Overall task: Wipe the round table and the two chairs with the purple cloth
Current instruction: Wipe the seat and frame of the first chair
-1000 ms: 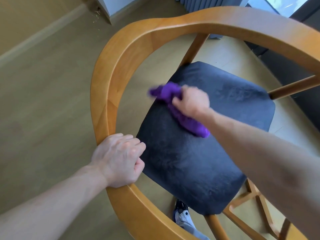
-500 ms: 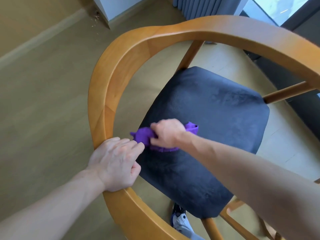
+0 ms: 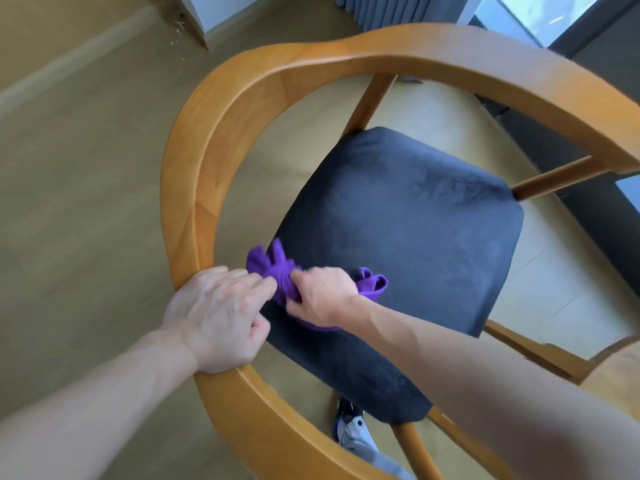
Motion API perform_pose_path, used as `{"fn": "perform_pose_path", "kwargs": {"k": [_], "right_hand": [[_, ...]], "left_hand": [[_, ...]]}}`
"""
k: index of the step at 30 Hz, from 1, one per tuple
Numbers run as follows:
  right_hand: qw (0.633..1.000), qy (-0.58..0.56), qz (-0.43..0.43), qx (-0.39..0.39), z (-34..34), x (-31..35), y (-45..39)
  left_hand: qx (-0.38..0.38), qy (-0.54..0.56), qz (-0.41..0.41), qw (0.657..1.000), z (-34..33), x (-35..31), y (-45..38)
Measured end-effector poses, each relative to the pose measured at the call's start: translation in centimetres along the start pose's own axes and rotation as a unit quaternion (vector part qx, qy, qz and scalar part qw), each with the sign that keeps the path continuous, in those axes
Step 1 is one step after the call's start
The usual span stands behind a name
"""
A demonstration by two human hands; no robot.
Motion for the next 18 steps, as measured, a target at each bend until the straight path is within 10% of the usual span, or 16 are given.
{"fn": "perform_pose_path", "kwargs": {"k": [4,12,18], "right_hand": [[0.987,0.084,0.095,0.094,-1.9,1.2,1.6],[0.997,0.015,-0.003,-0.077,0.7,2.4,-2.3],[0.986,0.108,0.123,0.036,-4.8,4.1,3.7]], "left_hand": [[0.005,-0.010,0.001,1.000,-0.1,0.0,-0.2],[-0.013,-0.006,0.000,1.000,-0.5,0.1,-0.1],[-0.038,0.010,0.002,0.999,-0.1,-0.2,0.0]]}}
Point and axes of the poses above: each hand's wrist, its own y-axis away from the middle knuckle, its own z-axis out of the back of the hand, x = y × z, the point moved 4 cm from there along -y, towards the middle knuckle, and after that the axes turned 3 degrees about z, right-handed, at the moved point
